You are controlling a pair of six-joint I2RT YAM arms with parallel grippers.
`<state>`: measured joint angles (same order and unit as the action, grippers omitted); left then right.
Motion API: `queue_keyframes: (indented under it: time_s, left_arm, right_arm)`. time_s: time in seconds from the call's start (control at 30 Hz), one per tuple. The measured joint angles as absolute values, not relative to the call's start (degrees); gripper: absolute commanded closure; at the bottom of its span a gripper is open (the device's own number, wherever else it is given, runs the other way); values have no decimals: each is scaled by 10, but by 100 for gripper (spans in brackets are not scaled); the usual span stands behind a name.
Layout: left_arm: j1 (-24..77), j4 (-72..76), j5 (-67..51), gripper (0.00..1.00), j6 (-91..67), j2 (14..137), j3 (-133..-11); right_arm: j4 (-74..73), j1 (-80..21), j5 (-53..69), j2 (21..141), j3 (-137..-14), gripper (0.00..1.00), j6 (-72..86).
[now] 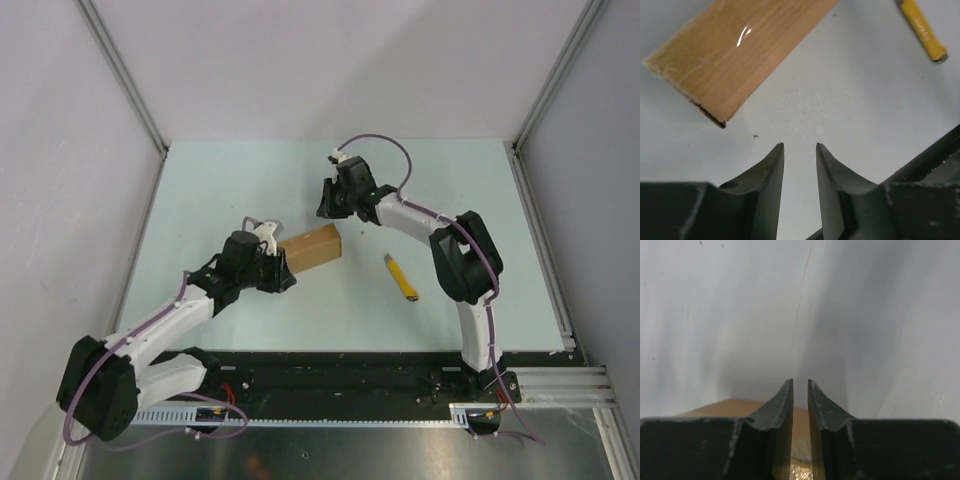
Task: Unpack the express box
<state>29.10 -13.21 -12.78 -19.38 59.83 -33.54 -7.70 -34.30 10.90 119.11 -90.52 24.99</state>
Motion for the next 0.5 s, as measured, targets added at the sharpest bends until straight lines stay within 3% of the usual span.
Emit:
queue_keyframes:
  time_s: [0.27, 0.5]
  left_arm:
    - [289, -138, -86, 64, -241, 661, -366]
    - [270, -131, -42, 62, -265, 746, -426]
  right_arm:
    - [-196, -374, 84, 1183, -915, 81, 207]
    - [-270, -378, 80, 1101, -846, 80, 205]
